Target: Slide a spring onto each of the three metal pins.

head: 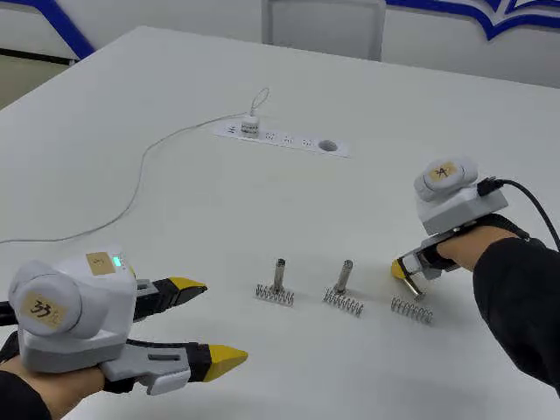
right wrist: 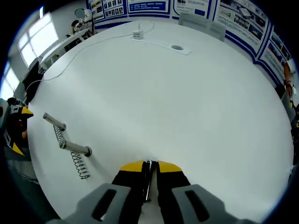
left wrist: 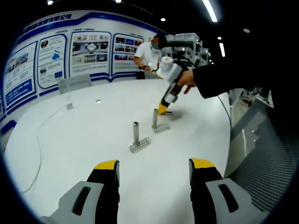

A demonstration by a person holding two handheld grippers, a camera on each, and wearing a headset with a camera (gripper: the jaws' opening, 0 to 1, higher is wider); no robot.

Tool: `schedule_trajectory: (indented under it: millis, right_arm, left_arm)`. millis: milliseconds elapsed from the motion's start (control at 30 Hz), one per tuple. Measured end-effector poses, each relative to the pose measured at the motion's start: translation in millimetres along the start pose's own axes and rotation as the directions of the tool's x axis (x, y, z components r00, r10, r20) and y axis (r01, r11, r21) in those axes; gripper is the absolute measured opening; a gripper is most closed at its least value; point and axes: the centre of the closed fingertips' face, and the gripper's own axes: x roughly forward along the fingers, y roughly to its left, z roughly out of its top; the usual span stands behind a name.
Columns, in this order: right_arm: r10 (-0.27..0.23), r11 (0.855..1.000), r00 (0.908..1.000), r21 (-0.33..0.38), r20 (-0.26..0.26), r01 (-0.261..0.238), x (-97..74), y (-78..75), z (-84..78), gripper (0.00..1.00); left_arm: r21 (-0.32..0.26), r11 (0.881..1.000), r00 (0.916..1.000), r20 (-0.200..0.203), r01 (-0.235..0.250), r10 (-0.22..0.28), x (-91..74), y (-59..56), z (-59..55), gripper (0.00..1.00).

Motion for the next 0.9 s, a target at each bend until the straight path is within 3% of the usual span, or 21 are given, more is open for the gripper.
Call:
schedule_trajectory:
  millis: [333, 633, 900]
  right_arm:
    - [-0.02, 1.0, 0.9998, 0.009, -0.008, 0.02, 0.5, 0.9, 0.6, 0.09]
    - [-0.013, 1.0, 0.9975, 0.015, 0.07, 0.012, -19.1, 5.2, 10.9, 0.09]
    - [-0.02, 1.0, 0.9915, 0.01, 0.128, 0.019, -38.7, 9.8, 12.1, 0.09]
  left_arm:
    - [0.008, 1.0, 0.9999, 0.011, 0.005, -0.006, 4.4, -0.7, 6.8, 0.61]
    - [0.011, 1.0, 1.0, 0.007, -0.002, 0.002, 0.8, 1.1, 6.0, 0.6]
    - [0.024, 1.0, 0.9998, 0.02, 0.005, -0.006, 1.7, -5.0, 12.2, 0.59]
